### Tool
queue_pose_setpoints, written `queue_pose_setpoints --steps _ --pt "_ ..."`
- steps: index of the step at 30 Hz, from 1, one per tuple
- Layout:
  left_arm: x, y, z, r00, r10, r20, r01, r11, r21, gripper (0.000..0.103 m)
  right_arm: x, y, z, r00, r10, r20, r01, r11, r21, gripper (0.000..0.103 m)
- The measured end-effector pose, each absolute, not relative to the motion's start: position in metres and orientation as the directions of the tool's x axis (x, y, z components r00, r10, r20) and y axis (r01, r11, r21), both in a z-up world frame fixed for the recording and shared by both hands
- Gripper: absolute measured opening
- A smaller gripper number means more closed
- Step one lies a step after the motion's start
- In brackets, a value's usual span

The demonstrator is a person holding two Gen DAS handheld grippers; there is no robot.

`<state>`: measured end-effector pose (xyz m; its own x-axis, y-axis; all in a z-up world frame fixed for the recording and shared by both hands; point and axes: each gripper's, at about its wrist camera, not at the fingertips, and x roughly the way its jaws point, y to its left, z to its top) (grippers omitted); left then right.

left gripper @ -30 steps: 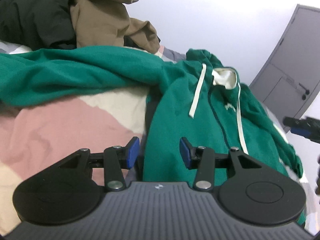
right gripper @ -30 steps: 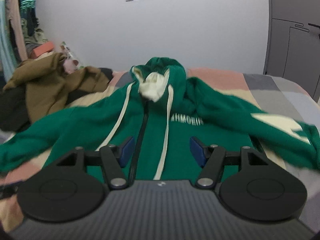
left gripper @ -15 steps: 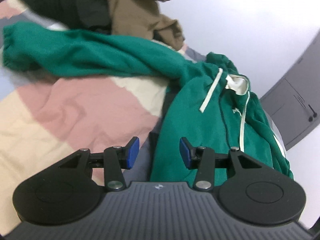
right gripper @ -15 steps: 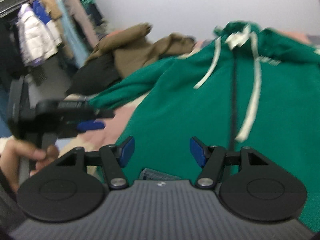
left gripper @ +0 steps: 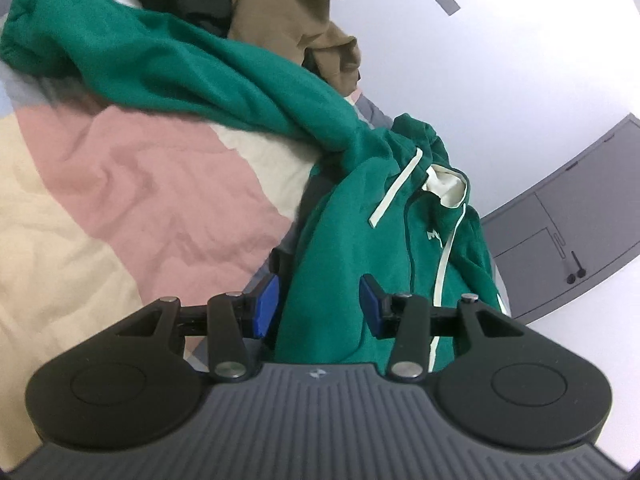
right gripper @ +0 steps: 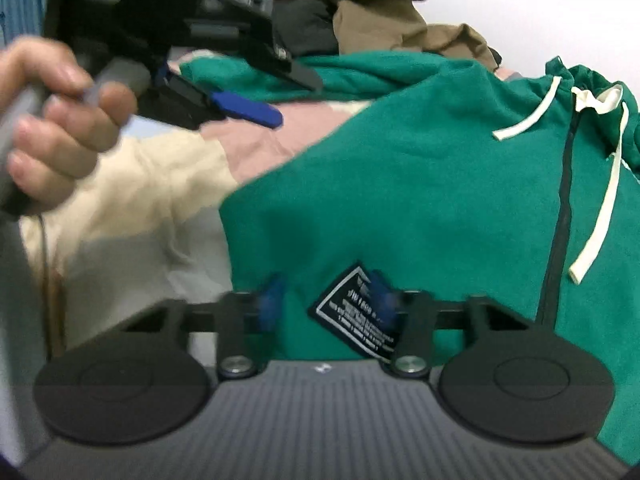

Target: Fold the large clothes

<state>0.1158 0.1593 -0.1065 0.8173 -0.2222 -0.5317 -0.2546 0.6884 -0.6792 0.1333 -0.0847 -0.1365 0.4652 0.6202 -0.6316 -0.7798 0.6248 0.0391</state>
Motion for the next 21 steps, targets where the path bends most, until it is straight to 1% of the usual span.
queue_pose_setpoints --steps 1,2,3,4,6,10,11,12,15,17,18,19,20,21 --pt "0.117 0.159 -0.106 0.816 -0.229 -0.531 -0.248 0.691 -0.679 0.05 0.137 -0.089 -0.13 0.463 0.641 -0.612 -0.774 0.628 0.072 0.009" --pt "0.118 0.158 -0.107 0.814 -0.242 -0.528 -0.238 0.69 -0.683 0.051 0.141 -0.095 -0.126 0.463 0.658 -0.594 -0.766 0.634 0.105 0.009" --pt "0.12 0.156 -0.109 0.811 -0.26 -0.525 -0.226 0.688 -0.689 0.051 0.145 -0.1 -0.122 0.476 0.664 -0.577 -0.753 0.647 0.123 0.005" --pt "0.122 0.155 -0.11 0.808 -0.269 -0.524 -0.219 0.69 -0.69 0.052 0.15 -0.105 -0.12 0.495 0.658 -0.568 -0.733 0.667 0.134 0.003" --pt "0.125 0.151 -0.111 0.797 -0.267 -0.541 -0.216 0.711 -0.669 0.054 0.165 -0.117 -0.124 0.507 0.649 -0.567 -0.687 0.702 0.188 0.003" --pt "0.128 0.147 -0.115 0.766 -0.225 -0.601 -0.255 0.753 -0.607 0.054 0.194 -0.142 -0.141 0.49 0.629 -0.603 -0.576 0.753 0.317 0.003" --pt "0.129 0.148 -0.116 0.765 -0.224 -0.604 -0.262 0.749 -0.609 0.054 0.196 -0.147 -0.144 0.486 0.637 -0.598 -0.562 0.752 0.344 0.004" --pt "0.129 0.149 -0.116 0.765 -0.227 -0.603 -0.266 0.74 -0.617 0.054 0.196 -0.149 -0.144 0.488 0.646 -0.587 -0.553 0.749 0.365 0.007" --pt "0.127 0.152 -0.119 0.759 -0.24 -0.605 -0.269 0.731 -0.627 0.055 0.19 -0.146 -0.142 0.512 0.661 -0.549 -0.543 0.744 0.389 0.007" --pt "0.126 0.154 -0.123 0.748 -0.23 -0.622 -0.284 0.737 -0.614 0.055 0.186 -0.141 -0.143 0.5 0.679 -0.538 -0.559 0.727 0.398 0.008" --pt "0.127 0.155 -0.125 0.745 -0.227 -0.628 -0.292 0.735 -0.612 0.055 0.182 -0.139 -0.143 0.493 0.685 -0.536 -0.567 0.72 0.399 0.014" --pt "0.126 0.157 -0.126 0.745 -0.226 -0.628 -0.298 0.73 -0.616 0.055 0.178 -0.136 -0.143 0.482 0.693 -0.536 -0.58 0.711 0.398 0.029" --pt "0.126 0.158 -0.126 0.747 -0.225 -0.626 -0.302 0.723 -0.621 0.055 0.178 -0.137 -0.142 0.47 0.7 -0.538 -0.596 0.701 0.392 0.041" --pt "0.126 0.16 -0.126 0.752 -0.226 -0.62 -0.303 0.717 -0.628 0.055 0.174 -0.134 -0.141 0.461 0.705 -0.538 -0.615 0.691 0.379 0.063"
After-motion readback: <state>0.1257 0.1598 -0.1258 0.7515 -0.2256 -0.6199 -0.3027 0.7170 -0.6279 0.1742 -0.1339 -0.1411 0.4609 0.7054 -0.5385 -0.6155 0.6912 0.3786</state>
